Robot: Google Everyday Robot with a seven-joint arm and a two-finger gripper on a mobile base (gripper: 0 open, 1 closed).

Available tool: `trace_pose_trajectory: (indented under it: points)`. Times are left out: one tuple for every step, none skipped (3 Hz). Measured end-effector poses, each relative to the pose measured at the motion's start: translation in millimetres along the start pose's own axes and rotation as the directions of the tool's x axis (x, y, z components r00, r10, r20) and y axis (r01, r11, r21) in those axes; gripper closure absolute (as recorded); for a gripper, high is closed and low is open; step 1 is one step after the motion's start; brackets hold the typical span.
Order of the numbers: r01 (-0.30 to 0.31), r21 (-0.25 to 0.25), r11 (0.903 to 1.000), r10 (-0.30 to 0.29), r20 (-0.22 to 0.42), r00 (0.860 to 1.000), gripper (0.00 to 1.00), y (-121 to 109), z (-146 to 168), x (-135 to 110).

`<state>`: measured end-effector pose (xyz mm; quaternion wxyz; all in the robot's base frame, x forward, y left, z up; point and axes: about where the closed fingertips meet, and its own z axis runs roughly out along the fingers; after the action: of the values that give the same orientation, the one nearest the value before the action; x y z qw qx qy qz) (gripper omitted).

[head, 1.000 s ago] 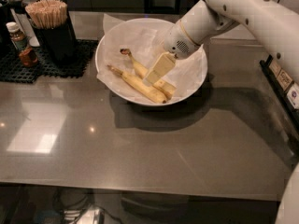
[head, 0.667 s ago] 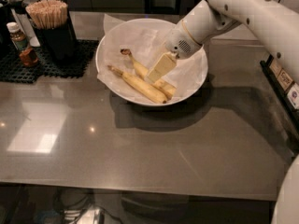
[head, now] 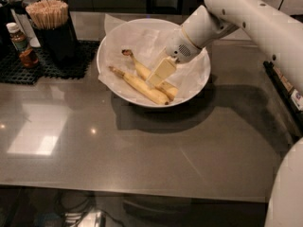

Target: Pick banana from white bowl

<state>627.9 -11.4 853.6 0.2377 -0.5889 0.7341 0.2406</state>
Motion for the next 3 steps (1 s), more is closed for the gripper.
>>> trace_pose_trajectory:
  points:
    - [-0.027,-0.025,0.9993,0.027,-0.01,1.0,0.32,3.3,10.7,8.5]
    - [-0.031,-0.027,0.9992,0.03,-0.012,0.999,0.33,3.5,9.1,7.4]
    - [-0.041,-0.028,0.9987,0.041,-0.016,0.999,0.51,2.5,9.2,8.8]
